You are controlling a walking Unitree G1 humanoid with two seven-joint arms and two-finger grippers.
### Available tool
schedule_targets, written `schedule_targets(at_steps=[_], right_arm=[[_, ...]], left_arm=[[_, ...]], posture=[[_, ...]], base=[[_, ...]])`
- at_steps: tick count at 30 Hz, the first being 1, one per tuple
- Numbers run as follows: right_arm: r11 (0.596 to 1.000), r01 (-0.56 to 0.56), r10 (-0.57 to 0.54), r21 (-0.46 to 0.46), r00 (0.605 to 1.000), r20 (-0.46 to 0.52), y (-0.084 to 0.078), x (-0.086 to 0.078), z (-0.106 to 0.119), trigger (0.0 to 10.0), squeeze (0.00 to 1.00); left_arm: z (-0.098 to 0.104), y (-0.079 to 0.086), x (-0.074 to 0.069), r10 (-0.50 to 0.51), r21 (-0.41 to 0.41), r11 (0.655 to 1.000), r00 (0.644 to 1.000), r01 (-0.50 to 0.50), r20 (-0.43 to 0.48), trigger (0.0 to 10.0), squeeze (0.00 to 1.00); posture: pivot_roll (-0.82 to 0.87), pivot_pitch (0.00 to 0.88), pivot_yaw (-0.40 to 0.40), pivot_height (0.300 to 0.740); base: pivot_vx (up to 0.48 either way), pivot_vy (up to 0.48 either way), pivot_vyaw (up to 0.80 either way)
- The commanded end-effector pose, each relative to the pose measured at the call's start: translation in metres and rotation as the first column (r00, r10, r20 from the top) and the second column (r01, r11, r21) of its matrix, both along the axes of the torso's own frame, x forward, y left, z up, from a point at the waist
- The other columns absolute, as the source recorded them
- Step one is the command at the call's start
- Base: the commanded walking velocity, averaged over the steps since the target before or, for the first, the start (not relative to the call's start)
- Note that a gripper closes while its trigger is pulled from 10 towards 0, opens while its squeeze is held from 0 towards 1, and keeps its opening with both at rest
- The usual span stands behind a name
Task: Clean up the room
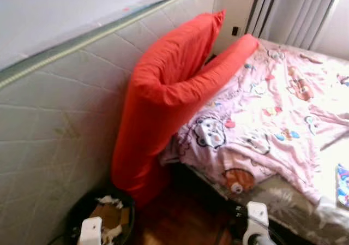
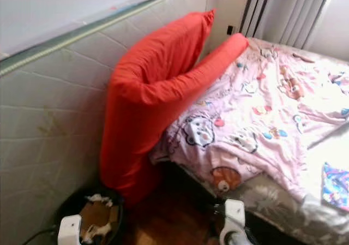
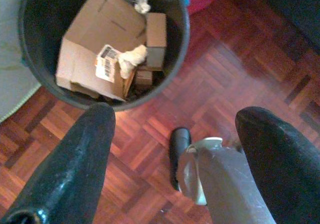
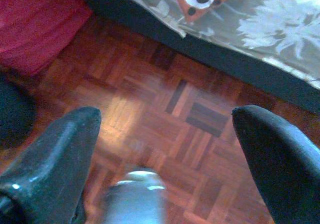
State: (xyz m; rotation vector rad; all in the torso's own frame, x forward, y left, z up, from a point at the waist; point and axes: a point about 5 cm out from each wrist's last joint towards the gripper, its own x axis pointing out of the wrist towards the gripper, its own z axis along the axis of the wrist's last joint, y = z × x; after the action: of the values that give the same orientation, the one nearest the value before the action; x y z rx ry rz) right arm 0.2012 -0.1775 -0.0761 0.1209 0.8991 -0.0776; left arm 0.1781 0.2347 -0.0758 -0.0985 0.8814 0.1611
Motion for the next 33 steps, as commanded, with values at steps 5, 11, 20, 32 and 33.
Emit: schedule_targets(at_steps=[5, 11, 20, 32, 33], right_arm=[[1.0, 0.017, -0.017, -0.008, 1.0, 0.005, -0.0063, 0.0004, 0.0009, 10.0, 0.0], [1.0, 0.017, -0.017, -0.01, 1.0, 0.005, -0.0061, 0.0007, 0.0011, 10.0, 0.0], [1.0, 0.018, -0.018, -0.011, 1.0, 0.005, -0.0054, 0.0009, 0.0011, 10.0, 0.0], [1.0, 0.027, -0.027, -0.006, 1.0, 0.004, -0.0053, 0.0002, 0.0007, 10.0, 0.0], [1.0, 0.028, -0.028, -0.004, 1.0, 0.003, -0.0053, 0.0001, 0.0006, 10.0, 0.0]], left_arm=[[-0.002, -0.0016, -0.003, -0.007, -0.004, 1.0, 1.0, 0.007, -0.017, 10.0, 0.0], [-0.0018, -0.0013, -0.0027, -0.007, -0.004, 1.0, 1.0, 0.007, -0.016, 10.0, 0.0], [-0.0016, -0.0008, -0.0025, -0.008, -0.004, 1.0, 1.0, 0.008, -0.017, 10.0, 0.0], [-0.0018, -0.001, -0.0029, -0.015, -0.003, 1.0, 1.0, 0.015, -0.019, 10.0, 0.0], [-0.0018, -0.001, -0.0029, -0.016, -0.003, 1.0, 1.0, 0.016, -0.019, 10.0, 0.0]], posture=[[0.03, 0.024, 0.02, 0.74], [0.03, 0.023, 0.02, 0.74], [0.02, 0.026, 0.023, 0.74], [0.02, 0.017, 0.024, 0.74], [0.02, 0.017, 0.024, 0.74]], base=[[0.0, -0.351, 0.0], [0.0, -0.349, 0.0], [0.0, -0.35, 0.0], [0.0, -0.351, -0.07], [0.0, -0.349, -0.78]])
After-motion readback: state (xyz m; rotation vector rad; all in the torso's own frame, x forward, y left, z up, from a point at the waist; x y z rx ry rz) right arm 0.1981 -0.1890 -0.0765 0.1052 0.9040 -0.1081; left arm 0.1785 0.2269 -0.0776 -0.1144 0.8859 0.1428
